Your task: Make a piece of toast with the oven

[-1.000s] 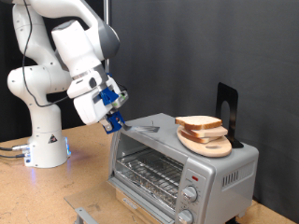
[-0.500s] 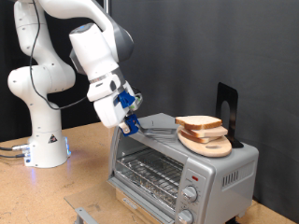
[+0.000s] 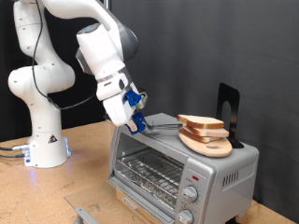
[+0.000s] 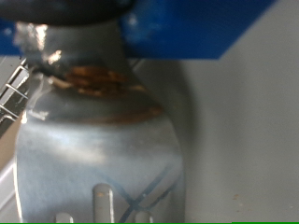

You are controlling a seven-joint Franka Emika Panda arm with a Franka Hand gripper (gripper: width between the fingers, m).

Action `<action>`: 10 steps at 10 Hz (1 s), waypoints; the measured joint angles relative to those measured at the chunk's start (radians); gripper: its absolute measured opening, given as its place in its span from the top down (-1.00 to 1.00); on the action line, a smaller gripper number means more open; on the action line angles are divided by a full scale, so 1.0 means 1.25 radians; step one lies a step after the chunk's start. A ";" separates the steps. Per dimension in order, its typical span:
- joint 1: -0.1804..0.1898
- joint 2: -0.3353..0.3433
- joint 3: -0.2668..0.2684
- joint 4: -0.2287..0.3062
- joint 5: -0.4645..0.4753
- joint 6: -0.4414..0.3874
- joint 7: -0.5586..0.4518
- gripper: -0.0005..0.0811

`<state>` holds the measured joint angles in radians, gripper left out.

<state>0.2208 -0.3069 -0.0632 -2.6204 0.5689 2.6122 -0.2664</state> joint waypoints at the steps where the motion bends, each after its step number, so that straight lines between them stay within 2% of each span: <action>1: 0.008 -0.006 0.001 -0.005 0.003 -0.003 -0.003 0.04; 3: 0.020 -0.015 0.009 -0.008 0.008 -0.003 -0.002 0.04; 10: 0.018 -0.055 0.010 -0.029 0.015 0.004 0.013 0.03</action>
<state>0.2435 -0.3751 -0.0501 -2.6568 0.5882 2.6169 -0.2507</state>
